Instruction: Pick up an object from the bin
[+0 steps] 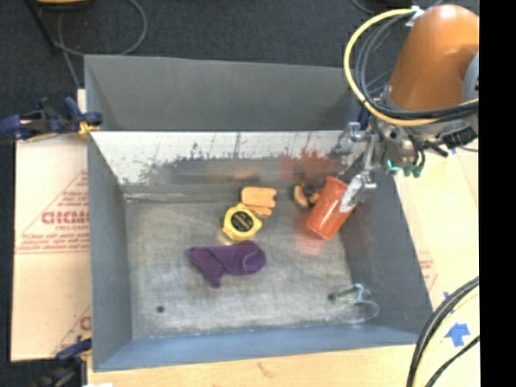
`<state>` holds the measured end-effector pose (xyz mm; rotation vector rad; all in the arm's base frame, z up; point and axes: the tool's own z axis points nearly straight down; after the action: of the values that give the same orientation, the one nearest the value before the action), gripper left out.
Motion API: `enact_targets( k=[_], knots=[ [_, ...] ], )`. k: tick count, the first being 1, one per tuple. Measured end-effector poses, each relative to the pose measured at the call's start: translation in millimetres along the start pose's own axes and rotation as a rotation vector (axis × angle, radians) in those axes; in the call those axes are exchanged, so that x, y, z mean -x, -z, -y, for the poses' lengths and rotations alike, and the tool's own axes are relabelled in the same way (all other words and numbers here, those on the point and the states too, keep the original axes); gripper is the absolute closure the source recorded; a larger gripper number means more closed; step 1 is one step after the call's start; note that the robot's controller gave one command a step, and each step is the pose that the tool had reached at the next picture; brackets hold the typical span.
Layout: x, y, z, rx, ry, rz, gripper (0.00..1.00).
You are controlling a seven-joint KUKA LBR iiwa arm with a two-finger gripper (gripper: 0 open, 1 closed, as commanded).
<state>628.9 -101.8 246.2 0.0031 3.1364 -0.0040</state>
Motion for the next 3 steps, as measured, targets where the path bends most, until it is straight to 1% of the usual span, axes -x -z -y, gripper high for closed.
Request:
enact_targets(
  k=[1,2,3],
  knots=[
    [4.2,13.7,-18.6,-0.001,0.051,-0.006,0.00],
    [4.0,29.2,-38.6,0.001,0.137,-0.002,0.00],
    [-27.1,-5.6,-23.9,-0.001,0.419,0.008,0.00]
  ],
)
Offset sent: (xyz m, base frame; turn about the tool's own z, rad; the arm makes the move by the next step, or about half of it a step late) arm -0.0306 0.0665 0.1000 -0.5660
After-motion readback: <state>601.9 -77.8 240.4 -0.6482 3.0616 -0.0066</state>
